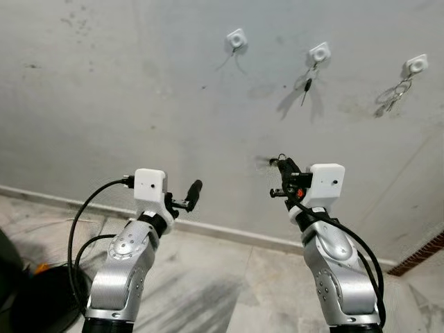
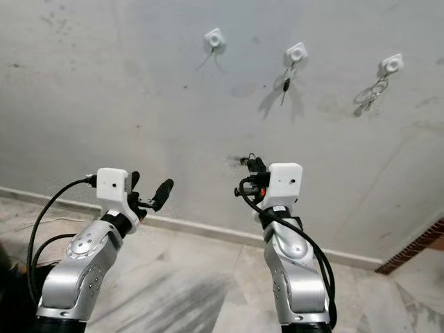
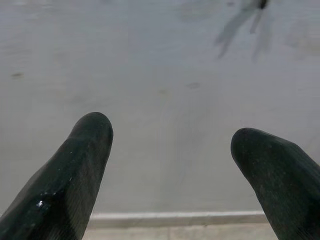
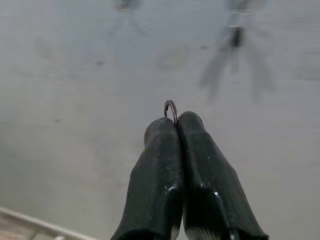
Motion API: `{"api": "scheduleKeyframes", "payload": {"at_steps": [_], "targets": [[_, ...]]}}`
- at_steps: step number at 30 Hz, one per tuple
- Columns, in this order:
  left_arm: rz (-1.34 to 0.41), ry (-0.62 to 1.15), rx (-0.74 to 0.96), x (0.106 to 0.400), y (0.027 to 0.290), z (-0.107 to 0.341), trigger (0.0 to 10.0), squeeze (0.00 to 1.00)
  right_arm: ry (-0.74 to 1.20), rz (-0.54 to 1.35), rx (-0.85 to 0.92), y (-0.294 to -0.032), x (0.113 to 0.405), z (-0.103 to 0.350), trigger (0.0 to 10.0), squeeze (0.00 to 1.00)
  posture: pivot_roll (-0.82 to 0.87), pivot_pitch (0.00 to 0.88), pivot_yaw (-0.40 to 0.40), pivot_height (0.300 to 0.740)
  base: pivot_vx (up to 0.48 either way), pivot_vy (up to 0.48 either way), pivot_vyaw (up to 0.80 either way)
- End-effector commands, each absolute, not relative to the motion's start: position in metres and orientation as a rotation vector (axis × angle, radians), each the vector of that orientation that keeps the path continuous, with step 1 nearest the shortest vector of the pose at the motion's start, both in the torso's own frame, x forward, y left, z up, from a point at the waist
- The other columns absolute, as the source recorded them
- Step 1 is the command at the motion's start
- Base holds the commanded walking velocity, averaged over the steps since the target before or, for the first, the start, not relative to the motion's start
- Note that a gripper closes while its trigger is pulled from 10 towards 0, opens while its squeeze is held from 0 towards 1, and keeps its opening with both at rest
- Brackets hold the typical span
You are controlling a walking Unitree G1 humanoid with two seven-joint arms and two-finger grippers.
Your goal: Hang keys on a hook
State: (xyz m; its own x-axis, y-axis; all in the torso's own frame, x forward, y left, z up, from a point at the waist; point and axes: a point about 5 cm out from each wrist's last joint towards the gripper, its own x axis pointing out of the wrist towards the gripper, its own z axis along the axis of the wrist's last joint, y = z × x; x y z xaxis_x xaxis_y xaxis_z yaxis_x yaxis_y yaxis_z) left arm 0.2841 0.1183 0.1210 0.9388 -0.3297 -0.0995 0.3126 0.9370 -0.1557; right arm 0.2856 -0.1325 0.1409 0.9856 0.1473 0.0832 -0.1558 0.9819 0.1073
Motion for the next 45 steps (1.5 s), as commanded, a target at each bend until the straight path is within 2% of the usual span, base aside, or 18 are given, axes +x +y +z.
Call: {"api": "scheduleKeyframes", "payload": {"at_steps": [1,32,45], "targets": [[-0.346,0.115,-0.13,0.2838,0.1131,0.1246,10.0,0.0,-0.07,0.128,0.112,-0.139,0.2855,0.1391,10.0,0.0,0.18,0.0,-0.049,0.74,0.356,0.0,0.0],[-0.348,0.12,-0.126,0.286,0.1124,0.1238,10.0,0.0,-0.068,0.125,0.107,-0.1389,0.2889,0.1361,10.0,0.0,0.18,0.0,-0.049,0.74,0.296,0.343,0.0],[-0.351,0.11,-0.126,0.2862,0.1119,0.1243,10.0,0.0,-0.076,0.12,0.104,-0.1388,0.2901,0.1375,10.0,0.0,0.19,0.0,-0.054,0.74,0.0,0.0,0.0]]}}
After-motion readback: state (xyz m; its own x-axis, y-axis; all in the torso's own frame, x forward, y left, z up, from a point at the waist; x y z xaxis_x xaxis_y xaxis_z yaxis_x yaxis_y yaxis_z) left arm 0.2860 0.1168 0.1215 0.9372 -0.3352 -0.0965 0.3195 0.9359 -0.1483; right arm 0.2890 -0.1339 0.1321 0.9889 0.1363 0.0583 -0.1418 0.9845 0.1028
